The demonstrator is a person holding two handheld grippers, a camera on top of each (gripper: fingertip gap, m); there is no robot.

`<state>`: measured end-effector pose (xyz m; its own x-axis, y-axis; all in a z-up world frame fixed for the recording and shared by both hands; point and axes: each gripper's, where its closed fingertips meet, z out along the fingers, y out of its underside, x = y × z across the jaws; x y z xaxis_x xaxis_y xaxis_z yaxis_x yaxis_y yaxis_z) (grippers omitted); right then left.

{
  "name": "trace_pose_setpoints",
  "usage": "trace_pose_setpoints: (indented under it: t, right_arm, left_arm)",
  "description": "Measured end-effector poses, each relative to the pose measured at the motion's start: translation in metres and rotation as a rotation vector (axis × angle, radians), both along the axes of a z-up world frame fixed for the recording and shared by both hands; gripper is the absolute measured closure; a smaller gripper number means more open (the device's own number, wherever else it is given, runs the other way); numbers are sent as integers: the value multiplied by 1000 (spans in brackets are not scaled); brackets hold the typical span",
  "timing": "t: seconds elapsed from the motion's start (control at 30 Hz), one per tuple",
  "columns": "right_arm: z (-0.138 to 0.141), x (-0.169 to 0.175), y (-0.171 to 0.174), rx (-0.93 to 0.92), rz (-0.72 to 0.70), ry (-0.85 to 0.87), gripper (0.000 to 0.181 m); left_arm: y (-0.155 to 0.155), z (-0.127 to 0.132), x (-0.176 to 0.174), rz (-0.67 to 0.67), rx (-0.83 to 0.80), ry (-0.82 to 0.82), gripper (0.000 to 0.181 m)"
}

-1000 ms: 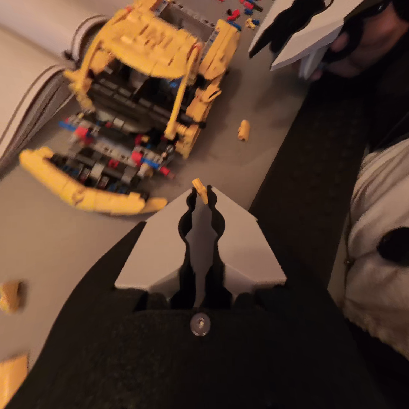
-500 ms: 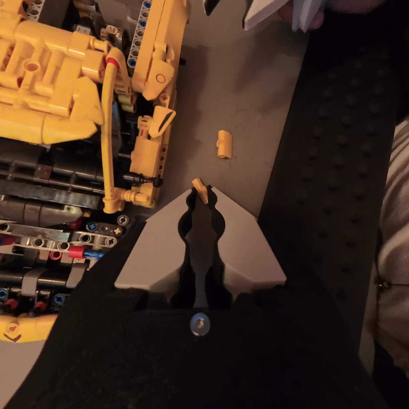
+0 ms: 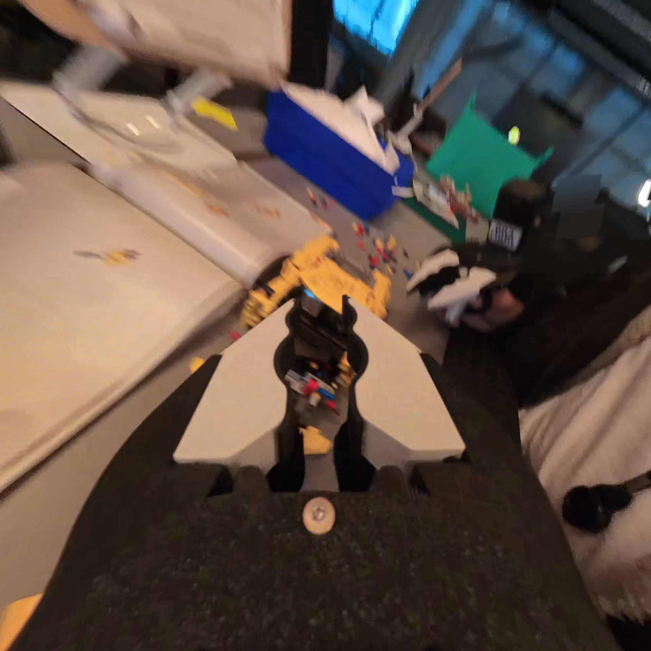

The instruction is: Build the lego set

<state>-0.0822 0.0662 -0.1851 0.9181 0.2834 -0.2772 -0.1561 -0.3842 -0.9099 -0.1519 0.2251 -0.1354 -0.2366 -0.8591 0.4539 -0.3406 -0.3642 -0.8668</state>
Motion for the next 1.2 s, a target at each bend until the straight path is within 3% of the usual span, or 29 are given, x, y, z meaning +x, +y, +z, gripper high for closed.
trace_pose_setpoints:
  t: [0.1,0.2,0.3,0.47,0.57,0.7,0.87,1.1,1.2]
  right_arm:
    - [0,1,0,-1,-9,-7,157]
    - [3,17,-1,9,-63,-66,156]
    - [-2,65,-25,-114,-202,-197,155]
    - [-8,140,-97,-351,-371,-287,155]
    - [-21,160,-128,-460,-386,-331,158]
    - [-37,157,-132,-477,-322,-255,155]
    - [-56,138,-132,-534,-192,-297,155]
    - [-55,146,-147,-555,-233,-397,156]
    - [-58,147,-153,-572,-258,-317,158]
  left_arm:
    - [73,12,-9,226,23,-83,158]
    - [155,-28,-30,574,120,72,159]
    - [182,-44,-49,728,143,122,159]
    - [182,-41,-49,755,265,129,158]
    - [174,-40,-40,711,284,126,158]
    - [171,-43,-38,696,294,128,158]
    - [174,-42,-42,715,271,111,158]
    - [170,-46,-38,689,249,123,158]
    - [168,-47,-36,680,261,131,158]
